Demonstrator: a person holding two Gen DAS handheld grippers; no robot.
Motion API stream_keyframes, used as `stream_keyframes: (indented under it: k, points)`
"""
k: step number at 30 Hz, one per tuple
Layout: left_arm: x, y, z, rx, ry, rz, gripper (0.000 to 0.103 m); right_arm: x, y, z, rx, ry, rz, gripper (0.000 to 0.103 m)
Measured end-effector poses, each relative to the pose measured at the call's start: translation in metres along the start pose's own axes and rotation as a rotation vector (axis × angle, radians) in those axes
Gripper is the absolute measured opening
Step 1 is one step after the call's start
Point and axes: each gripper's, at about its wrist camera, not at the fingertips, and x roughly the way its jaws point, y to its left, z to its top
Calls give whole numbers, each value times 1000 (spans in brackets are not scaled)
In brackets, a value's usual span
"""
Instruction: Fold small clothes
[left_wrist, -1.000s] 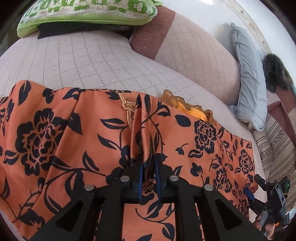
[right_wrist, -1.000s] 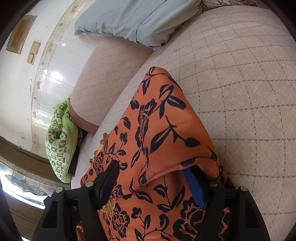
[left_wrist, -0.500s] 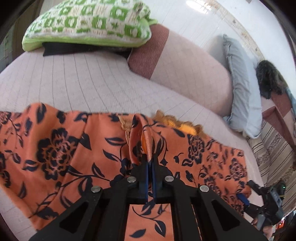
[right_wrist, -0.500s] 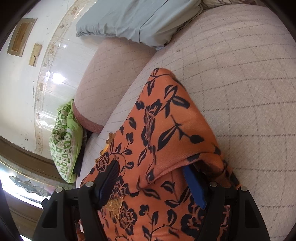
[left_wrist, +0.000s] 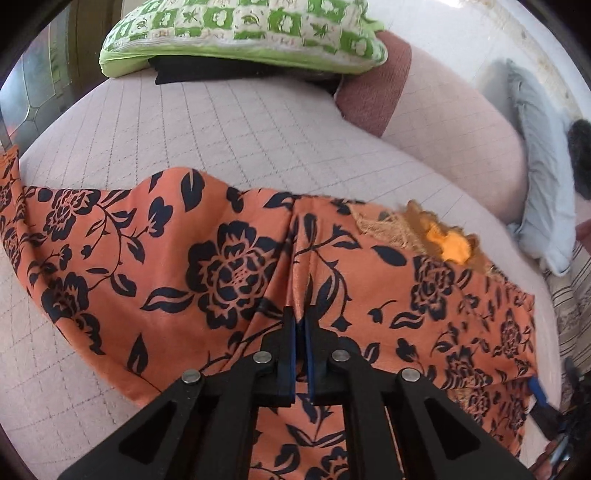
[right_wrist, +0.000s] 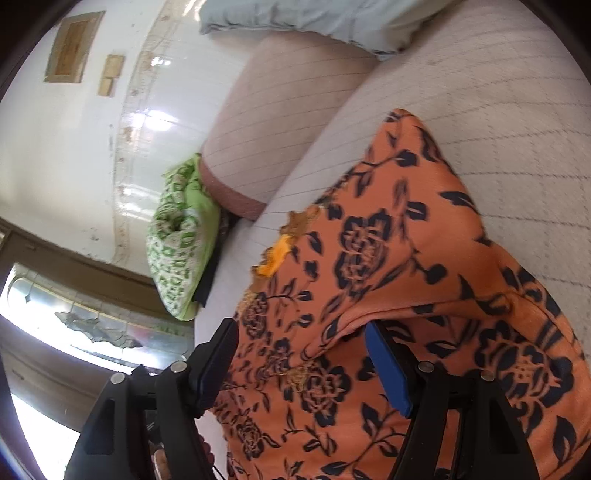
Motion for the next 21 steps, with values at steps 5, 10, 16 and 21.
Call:
stream_keyframes:
  k: [5,10,16,21]
  points:
    - [3,15,4,-64,35,26,8,0,2,8,11,18,68,74]
    - [-24,48,12,-131,-36,70,8,-14,20,10,-39,13,192,74]
    - [-36,93,10,-221,-74,165,23,13,15,6,-110,-51,-162,74]
    - [-25,109,-5,-228,11,146,26,28,-6,6,15,-12,-241,72]
